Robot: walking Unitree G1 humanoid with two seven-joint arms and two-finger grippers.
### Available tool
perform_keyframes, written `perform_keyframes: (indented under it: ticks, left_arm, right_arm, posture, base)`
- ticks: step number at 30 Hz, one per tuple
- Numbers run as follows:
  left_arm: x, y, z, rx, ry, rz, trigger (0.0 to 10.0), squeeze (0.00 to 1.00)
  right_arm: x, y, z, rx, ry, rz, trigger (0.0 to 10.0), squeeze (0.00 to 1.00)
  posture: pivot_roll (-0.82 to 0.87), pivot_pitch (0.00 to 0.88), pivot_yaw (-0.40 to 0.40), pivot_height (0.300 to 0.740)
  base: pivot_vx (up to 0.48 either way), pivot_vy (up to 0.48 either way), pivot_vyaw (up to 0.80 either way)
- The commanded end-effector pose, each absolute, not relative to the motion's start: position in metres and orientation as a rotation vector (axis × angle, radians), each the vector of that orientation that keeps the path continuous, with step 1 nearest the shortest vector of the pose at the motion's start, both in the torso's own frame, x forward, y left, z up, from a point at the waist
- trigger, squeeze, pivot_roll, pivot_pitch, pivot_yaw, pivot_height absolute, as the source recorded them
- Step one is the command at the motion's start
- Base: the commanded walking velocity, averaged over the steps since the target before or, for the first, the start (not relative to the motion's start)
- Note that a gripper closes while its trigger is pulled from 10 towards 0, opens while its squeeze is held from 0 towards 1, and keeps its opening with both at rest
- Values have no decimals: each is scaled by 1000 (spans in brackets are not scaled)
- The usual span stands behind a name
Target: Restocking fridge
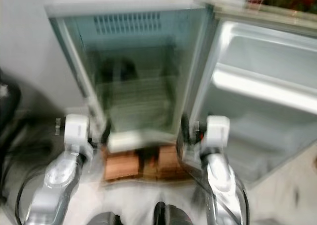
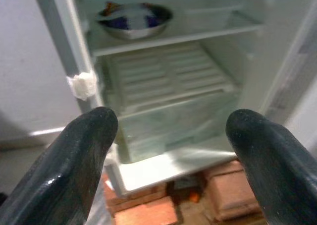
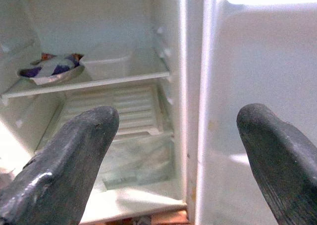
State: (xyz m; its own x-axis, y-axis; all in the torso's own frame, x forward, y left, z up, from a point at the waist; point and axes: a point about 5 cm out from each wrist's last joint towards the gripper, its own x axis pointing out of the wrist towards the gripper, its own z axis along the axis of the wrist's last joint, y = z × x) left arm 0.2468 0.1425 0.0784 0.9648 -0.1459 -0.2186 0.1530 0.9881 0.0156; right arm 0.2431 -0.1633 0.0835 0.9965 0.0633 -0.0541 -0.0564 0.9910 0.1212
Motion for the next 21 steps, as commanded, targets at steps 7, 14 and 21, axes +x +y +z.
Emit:
perform_keyframes:
  ticks: [7,14,21]
  left_arm:
    - [252,158,81,58,207,-117,10000,0]
    - [256,160,97,44,83,-137,10000,0]
    - [255,157,96,61,80,-153,10000,0]
  right_arm:
    - [248,-172,96,140,29,-20,10000,0]
    - [246,-177,86,124,91,-41,10000,0]
    - [251,-174,90,104,70,-10,10000,0]
  posture:
    - [10,40,7,740]
    - [13,39,12,740]
    - [16,40,12,740]
  base:
    - [-291,0,0]
    - [-84,0,0]
    - [0,-87,0]
